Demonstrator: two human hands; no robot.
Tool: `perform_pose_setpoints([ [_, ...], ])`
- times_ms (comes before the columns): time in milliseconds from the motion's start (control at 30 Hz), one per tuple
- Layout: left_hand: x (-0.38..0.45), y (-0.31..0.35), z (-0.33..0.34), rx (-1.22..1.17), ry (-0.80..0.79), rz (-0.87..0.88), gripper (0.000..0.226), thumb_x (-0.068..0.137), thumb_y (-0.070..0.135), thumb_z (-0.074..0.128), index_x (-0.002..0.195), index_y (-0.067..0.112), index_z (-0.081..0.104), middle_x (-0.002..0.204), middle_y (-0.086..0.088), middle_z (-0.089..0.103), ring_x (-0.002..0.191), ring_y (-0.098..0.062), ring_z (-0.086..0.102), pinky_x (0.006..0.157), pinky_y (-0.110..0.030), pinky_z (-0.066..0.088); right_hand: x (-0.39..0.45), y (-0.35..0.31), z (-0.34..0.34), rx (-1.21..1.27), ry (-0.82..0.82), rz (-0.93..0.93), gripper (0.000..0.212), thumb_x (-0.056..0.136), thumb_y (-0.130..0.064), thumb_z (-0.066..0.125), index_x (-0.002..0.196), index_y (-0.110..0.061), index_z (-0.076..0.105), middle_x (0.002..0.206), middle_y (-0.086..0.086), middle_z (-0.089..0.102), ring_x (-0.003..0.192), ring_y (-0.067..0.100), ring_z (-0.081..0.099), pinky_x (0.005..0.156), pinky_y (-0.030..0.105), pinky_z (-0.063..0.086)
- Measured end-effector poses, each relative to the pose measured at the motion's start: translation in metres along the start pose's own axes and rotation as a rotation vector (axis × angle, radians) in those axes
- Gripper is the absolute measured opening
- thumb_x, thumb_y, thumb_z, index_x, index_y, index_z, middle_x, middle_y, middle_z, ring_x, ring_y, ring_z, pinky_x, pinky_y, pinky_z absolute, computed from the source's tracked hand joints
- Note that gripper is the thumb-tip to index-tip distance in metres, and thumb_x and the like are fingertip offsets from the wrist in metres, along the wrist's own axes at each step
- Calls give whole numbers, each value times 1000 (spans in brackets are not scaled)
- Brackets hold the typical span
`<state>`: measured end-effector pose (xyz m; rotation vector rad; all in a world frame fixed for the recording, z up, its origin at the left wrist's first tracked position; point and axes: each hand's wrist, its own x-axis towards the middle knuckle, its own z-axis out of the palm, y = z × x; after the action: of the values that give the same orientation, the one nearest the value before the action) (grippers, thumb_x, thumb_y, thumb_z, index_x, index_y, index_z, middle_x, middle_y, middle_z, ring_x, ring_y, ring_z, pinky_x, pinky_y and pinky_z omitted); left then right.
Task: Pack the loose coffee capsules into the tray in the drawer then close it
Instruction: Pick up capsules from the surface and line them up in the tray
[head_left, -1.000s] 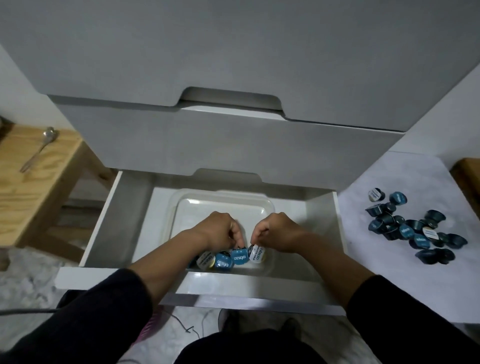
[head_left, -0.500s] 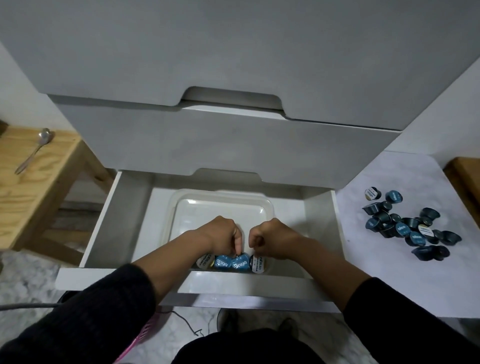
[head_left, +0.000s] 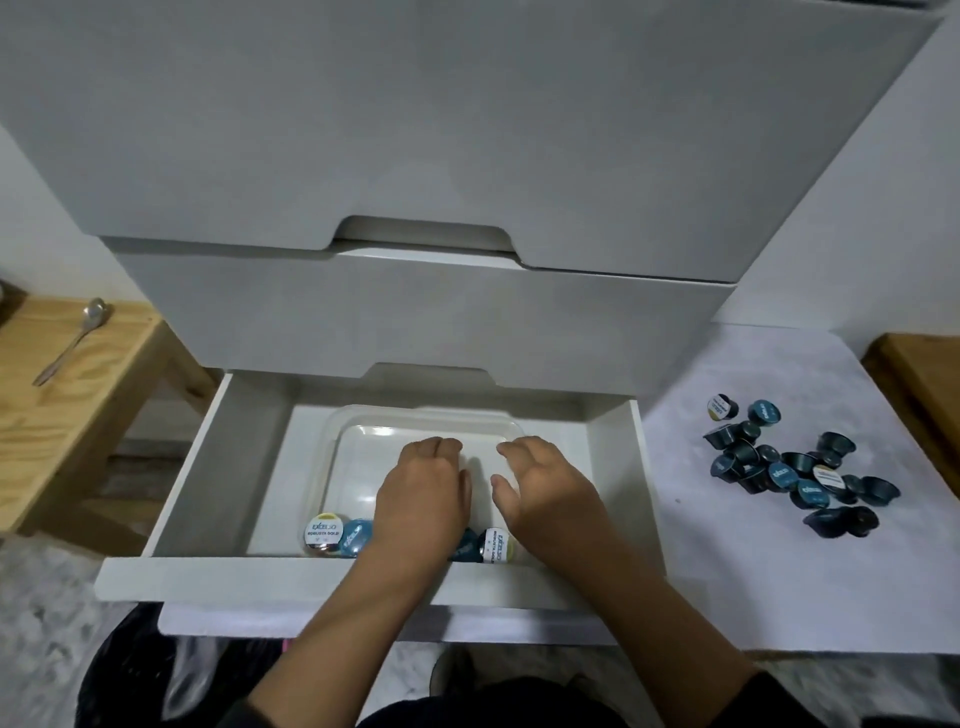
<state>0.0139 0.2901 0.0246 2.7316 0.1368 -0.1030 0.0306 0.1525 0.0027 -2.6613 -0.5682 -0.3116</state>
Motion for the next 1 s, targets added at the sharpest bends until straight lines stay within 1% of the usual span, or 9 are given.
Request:
perform_pose_setpoints([
  [133,-18,24,-3,-70,93,-1,43,95,32,44,136,21,37,140,-1,44,129,-16,39,103,-25,36,-14,3,-23,-116,200,-85,25,77,-14,59,94,3,69,89,17,72,84,29,69,73,29,59],
  [233,-20,46,-4,-102,134,37,48,92,33,49,137,23,34,143,1,41,132,-15,36,107,-25,33,-21,18,-41,-162,197,-85,22,83,-13,56,93,2,68,93,17,71,88,30,68,75,33,59],
  [367,-23,91,9,-169,188,114,42,95,35,41,135,24,41,139,1,47,130,-14,41,106,-24,34,-38,56,-67,27,174,81,33,83,-24,48,106,-6,64,104,13,69,96,22,65,83,25,53],
  [500,-22,145,39,-182,222,214,32,89,25,56,119,16,58,117,-6,65,110,-25,59,91,-31,48,-62,115,-90,49,150,172,40,85,-32,42,112,-9,60,111,12,66,105,21,62,88,24,48],
  [600,-27,195,68,-259,140,192,35,91,26,51,126,18,54,124,-5,60,116,-22,54,96,-29,44,-88,170,-104,35,129,203,40,86,-33,45,115,-9,57,114,11,64,110,20,57,93,17,40],
  [667,-33,225,91,-279,102,201,36,92,27,49,128,21,52,127,-1,57,118,-19,52,96,-28,44,-107,208,-114,18,107,236,39,86,-34,44,114,-10,57,112,10,64,105,21,60,88,18,42],
  [833,-36,286,158,-295,-10,256,33,77,14,68,110,13,65,102,-7,70,94,-26,65,76,-27,52,-143,301,-132,28,58,355,24,85,-17,59,108,-11,58,107,8,62,95,22,60,72,21,45],
  [900,-32,312,170,-337,-45,237,35,84,16,61,119,14,60,112,-8,66,104,-25,60,83,-24,46,-154,334,-134,12,15,391,23,82,-11,63,105,-8,60,105,10,62,92,25,61,69,21,43],
  [1000,-21,341,196,-390,-131,166,38,90,22,53,127,19,51,120,-8,60,108,-23,55,79,-19,34,-161,371,-133,8,-60,435,25,81,-9,65,105,-6,60,107,13,61,90,27,61,68,21,41],
])
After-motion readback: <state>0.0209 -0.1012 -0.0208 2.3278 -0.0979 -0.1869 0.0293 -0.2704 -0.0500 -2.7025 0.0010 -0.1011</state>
